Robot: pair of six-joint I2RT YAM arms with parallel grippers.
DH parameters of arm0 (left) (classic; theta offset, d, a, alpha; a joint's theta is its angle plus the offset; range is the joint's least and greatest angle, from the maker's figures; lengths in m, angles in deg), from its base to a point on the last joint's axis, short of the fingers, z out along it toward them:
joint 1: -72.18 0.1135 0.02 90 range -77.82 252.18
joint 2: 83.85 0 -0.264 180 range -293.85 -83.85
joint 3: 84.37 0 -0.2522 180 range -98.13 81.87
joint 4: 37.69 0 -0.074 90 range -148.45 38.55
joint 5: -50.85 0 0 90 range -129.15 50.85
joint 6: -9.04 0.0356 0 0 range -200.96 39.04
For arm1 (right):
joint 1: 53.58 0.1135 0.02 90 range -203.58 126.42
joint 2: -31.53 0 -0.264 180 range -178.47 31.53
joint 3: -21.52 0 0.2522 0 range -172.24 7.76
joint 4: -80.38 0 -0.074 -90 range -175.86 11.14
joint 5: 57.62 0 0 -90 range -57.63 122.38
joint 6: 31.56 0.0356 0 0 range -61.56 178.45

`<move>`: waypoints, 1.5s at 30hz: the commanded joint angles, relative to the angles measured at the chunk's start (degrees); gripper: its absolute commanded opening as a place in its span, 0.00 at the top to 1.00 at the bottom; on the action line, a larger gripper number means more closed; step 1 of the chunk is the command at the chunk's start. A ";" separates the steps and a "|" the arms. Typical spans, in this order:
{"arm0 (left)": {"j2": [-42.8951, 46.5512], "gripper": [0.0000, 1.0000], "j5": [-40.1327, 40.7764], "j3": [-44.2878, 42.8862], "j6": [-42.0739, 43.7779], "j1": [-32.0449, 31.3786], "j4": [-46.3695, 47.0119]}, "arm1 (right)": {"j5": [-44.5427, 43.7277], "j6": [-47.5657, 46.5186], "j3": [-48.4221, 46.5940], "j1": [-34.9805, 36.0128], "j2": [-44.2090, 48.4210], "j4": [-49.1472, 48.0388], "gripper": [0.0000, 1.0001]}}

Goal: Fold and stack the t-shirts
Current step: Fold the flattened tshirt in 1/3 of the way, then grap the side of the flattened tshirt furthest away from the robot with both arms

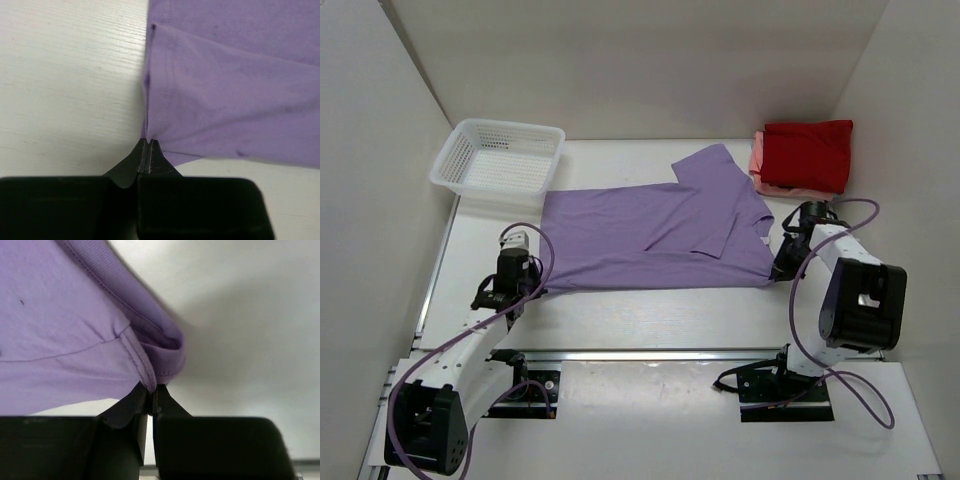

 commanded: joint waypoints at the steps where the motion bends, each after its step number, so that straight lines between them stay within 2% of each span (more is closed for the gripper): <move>1: 1.08 1.00 3.26 -1.62 4.29 -0.80 1.10 | -3.08 -0.18 1.61 -4.24 5.71 4.90 1.00; 4: 2.22 1.00 2.04 -1.09 6.57 -0.11 2.42 | -3.43 -2.19 3.02 -7.58 7.29 6.48 0.99; 7: 3.63 0.93 1.94 -0.57 6.58 0.42 2.68 | -3.69 -3.51 4.69 -10.12 8.87 7.80 1.00; 9: 4.59 0.75 1.33 -0.48 6.76 0.42 2.51 | -3.08 -3.87 5.13 -10.57 10.10 7.89 1.00; 10: 4.86 0.63 0.81 -0.30 6.41 0.86 2.16 | -2.82 -4.22 5.66 -10.31 10.54 7.89 1.00; 15: 7.93 0.50 2.64 -1.62 5.26 2.97 -1.88 | -3.95 -3.17 6.55 -7.24 11.86 9.81 0.99; 19: 8.64 0.50 4.32 -3.37 5.88 3.15 -3.03 | -5.79 -2.55 4.18 -6.35 12.39 11.93 0.86; 22: 6.80 0.52 3.70 -4.69 5.79 2.36 -1.72 | -9.48 -1.58 1.80 -6.52 11.43 13.33 0.84; 25: 3.55 0.56 3.61 -6.44 5.79 1.83 0.57 | -11.86 -0.79 -4.77 -5.92 10.64 15.09 0.81; 26: -0.46 0.57 2.57 -8.11 5.88 0.70 3.01 | -11.69 0.25 -9.49 -5.30 8.89 16.05 0.72; 32: -16.64 0.62 -0.69 -22.50 6.49 -3.43 6.55 | -4.68 2.19 -31.23 -1.18 0.28 13.34 0.52; 34: -21.93 0.60 -1.48 -27.42 7.11 -4.50 6.99 | -1.34 1.41 -39.21 0.50 -3.32 10.89 0.50; 37: -30.72 0.53 -1.92 -35.69 7.37 -5.99 7.52 | -1.23 -1.14 -47.31 3.92 -9.82 8.34 0.49; 45: -52.42 0.48 -0.35 -52.67 5.70 -6.25 6.38 | 0.26 -5.62 -61.90 8.94 -24.59 5.51 0.49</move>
